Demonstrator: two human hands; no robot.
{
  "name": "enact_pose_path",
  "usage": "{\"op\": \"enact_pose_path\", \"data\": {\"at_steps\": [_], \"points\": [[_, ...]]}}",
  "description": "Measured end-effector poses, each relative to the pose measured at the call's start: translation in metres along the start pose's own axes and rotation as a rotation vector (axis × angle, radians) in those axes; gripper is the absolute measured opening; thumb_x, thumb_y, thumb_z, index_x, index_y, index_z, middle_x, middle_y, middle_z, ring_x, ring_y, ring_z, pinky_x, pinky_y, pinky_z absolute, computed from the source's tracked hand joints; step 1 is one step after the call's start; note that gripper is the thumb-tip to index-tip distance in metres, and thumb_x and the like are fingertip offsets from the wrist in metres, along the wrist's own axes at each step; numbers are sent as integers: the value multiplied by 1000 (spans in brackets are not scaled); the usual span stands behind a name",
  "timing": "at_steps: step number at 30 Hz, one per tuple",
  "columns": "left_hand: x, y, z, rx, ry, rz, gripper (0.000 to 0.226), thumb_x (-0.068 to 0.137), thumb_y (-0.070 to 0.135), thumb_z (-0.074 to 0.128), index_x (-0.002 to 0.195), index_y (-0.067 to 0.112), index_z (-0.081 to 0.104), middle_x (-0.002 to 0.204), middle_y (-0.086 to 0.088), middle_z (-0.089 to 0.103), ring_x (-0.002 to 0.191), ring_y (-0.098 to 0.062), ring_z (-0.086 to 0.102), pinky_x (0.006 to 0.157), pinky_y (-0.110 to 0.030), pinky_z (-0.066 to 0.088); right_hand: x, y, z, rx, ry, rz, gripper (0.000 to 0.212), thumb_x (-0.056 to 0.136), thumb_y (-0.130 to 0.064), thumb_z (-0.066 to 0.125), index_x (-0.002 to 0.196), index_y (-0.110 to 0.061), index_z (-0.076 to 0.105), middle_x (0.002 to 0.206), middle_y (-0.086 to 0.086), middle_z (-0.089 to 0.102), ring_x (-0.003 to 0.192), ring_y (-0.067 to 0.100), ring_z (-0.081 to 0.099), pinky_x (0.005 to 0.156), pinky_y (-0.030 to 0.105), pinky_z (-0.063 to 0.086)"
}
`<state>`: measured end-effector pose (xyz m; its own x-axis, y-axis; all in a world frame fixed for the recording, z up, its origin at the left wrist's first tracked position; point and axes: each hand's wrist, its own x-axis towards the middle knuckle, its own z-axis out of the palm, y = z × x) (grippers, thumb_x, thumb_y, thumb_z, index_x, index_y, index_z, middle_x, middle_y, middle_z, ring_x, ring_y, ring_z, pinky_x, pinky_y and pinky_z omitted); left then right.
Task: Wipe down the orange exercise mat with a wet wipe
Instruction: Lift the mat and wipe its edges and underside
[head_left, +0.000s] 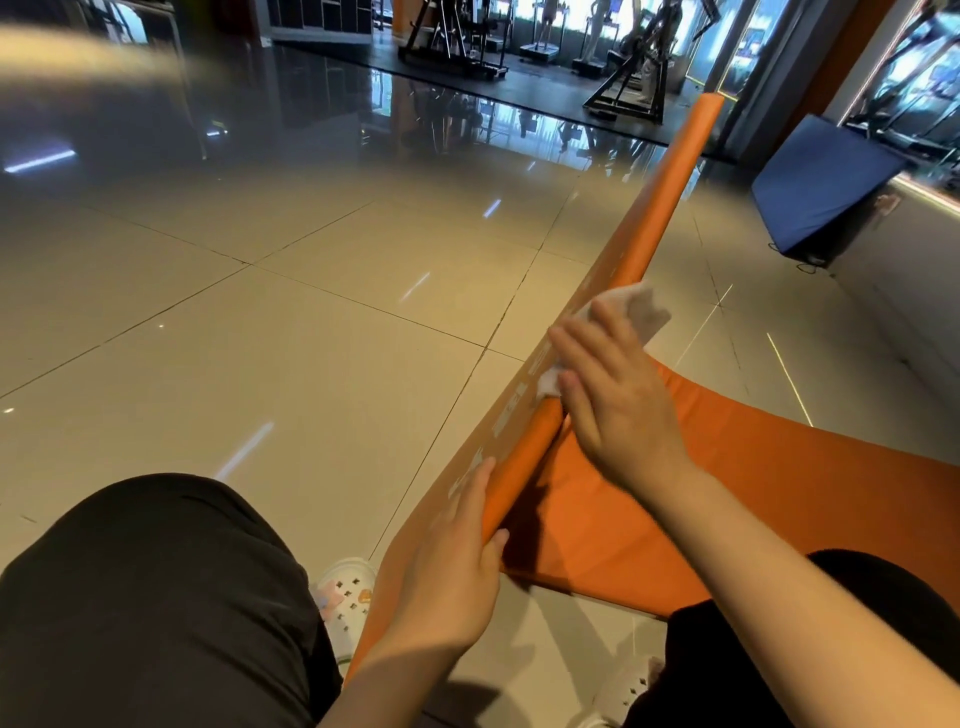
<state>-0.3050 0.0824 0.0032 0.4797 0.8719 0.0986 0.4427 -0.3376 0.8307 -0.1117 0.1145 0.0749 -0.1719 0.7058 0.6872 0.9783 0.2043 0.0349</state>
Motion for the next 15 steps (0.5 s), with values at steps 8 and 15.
{"op": "enact_pose_path", "data": {"at_steps": [8,15], "points": [[-4,8,2,15,-46,41,69,103,23,46,146,47,-2,162,16,15,147,-4,20,118,-25,22,-32,-5,-12,53,-120,-239,44,105,-34,35,134,-11,59,135,8,59,142,25,35,119,43,21],[-12,11,5,19,-56,14,62,105,34,39,140,52,-9,149,26,17,136,5,20,98,-5,13,39,81,-45,-90,-20,40,55,103,-46,34,133,-7,59,139,14,54,144,31,30,121,40,14]]}}
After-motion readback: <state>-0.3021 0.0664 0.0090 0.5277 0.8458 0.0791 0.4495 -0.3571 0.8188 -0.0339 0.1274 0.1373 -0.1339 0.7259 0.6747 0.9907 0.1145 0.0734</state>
